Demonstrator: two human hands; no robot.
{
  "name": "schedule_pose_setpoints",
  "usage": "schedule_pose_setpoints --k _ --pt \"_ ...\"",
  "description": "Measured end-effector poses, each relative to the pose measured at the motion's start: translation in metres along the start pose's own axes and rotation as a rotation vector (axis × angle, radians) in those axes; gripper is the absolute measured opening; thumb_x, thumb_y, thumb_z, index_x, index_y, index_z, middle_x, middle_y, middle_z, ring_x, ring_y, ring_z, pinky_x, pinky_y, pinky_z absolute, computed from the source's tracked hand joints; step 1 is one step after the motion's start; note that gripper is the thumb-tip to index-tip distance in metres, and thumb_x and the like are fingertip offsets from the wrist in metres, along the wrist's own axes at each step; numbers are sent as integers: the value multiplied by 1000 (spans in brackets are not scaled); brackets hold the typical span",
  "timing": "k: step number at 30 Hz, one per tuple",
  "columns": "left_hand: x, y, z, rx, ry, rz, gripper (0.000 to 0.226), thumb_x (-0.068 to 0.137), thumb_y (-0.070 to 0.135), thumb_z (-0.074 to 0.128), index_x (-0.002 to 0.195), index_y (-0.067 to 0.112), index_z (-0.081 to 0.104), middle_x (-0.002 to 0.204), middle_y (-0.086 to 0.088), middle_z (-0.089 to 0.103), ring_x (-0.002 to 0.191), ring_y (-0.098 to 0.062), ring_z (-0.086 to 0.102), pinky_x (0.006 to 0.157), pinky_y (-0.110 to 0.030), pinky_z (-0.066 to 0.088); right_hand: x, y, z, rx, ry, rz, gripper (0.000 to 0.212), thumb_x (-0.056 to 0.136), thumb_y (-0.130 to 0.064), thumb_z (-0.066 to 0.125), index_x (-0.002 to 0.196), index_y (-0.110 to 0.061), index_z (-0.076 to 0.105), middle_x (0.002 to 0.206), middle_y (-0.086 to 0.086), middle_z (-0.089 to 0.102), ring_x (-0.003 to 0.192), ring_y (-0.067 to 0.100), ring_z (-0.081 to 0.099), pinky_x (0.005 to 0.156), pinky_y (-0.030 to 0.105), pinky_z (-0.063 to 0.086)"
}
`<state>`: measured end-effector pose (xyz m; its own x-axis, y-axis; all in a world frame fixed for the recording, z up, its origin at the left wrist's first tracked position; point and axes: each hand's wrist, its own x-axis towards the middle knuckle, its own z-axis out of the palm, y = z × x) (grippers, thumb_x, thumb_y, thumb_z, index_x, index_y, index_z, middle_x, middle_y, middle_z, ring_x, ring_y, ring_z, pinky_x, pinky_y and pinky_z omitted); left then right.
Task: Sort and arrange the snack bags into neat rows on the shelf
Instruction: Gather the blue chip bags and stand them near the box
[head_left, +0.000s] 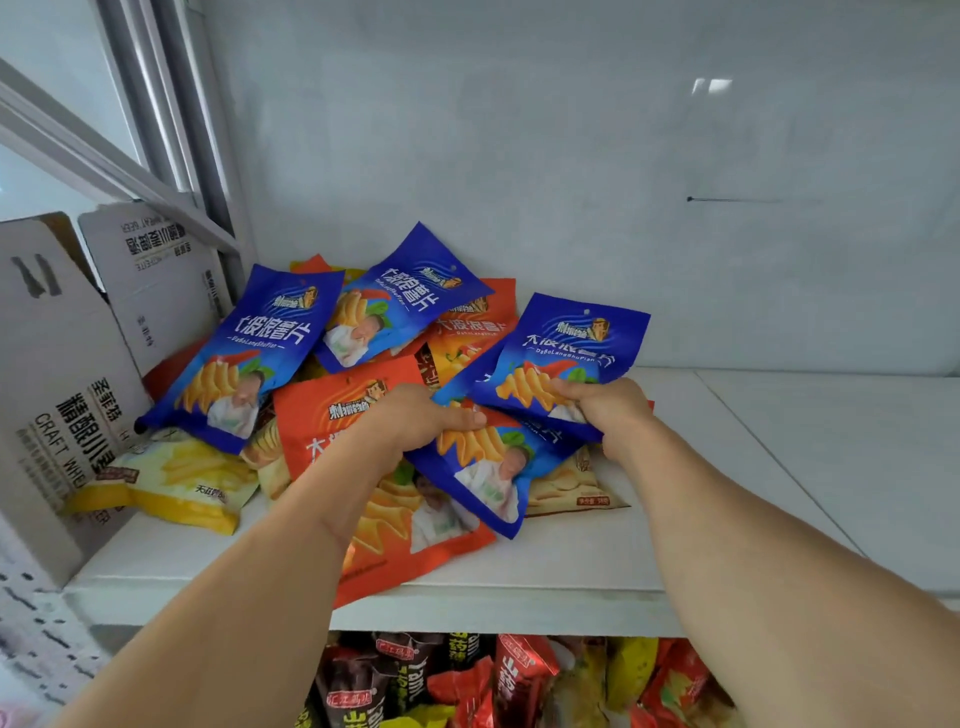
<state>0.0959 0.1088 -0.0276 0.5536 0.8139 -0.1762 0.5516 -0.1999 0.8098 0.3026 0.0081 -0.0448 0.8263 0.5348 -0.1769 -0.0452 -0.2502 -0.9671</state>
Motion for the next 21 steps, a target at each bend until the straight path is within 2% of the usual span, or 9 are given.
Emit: schedule_pose_setpoints --k 3,6,7,10,13,14,15,18,21 --pt "-4 2 -4 -108 -13 6 37 75 39 85 94 9 73 90 -4 75 86 -22 69 75 -31 51 -2 -1 -11 102 -61 -5 35 74 -23 87 101 -10 69 95 8 75 82 23 73 75 36 60" --pt "-4 2 -5 -179 -7 4 33 75 35 86 94 10 73 94 -5 76 91 -25 71 90 -39 56 -9 -5 -18 137 -75 -47 19 82 -20 80 93 -13 66 81 2 71 63 11 68 52 21 50" --pt "-4 1 -6 -212 -11 10 31 75 33 87 91 10 73 93 -6 77 92 -27 72 91 -41 56 -11 -6 -21 153 -73 -55 19 82 -20 80 91 -13 65 80 1 71 61 10 68 50 20 49" --pt "-2 -1 -5 -298 -28 13 39 70 30 90 99 10 73 96 -7 78 93 -28 73 94 -45 56 -17 -7 -30 178 -65 -50 30 77 -28 84 98 -13 67 90 4 75 79 19 73 68 30 56" --pt "2 -4 -2 -394 -43 20 84 56 39 94 130 18 60 119 -6 72 104 -28 70 96 -46 55 -21 -5 -44 176 -65 -51 36 75 -33 85 100 -14 69 89 4 78 84 23 74 84 42 59" --pt "5 -5 1 -410 -51 27 85 53 42 95 127 20 60 120 -6 71 104 -28 70 97 -46 55 -24 -3 -50 179 -72 -54 35 76 -35 84 101 -14 69 90 4 78 85 24 75 89 45 58" --pt "9 -6 5 -427 -57 40 80 56 44 94 124 17 63 116 -6 73 102 -28 71 96 -47 55 -28 -1 -56 187 -81 -57 35 79 -37 82 102 -15 69 91 4 78 86 24 75 90 45 58" --pt "4 4 18 -464 -30 45 35 84 31 79 114 16 67 100 -8 77 93 -29 74 93 -48 57 -38 4 -75 193 -66 -57 36 82 -44 77 102 -15 66 90 3 78 83 23 76 86 43 59" --pt "-1 21 37 -439 -14 96 23 92 28 70 111 16 66 98 -8 76 88 -26 74 85 -41 60 -47 7 -97 198 -30 -59 39 82 -47 76 101 -15 64 91 3 78 81 21 76 78 37 60"
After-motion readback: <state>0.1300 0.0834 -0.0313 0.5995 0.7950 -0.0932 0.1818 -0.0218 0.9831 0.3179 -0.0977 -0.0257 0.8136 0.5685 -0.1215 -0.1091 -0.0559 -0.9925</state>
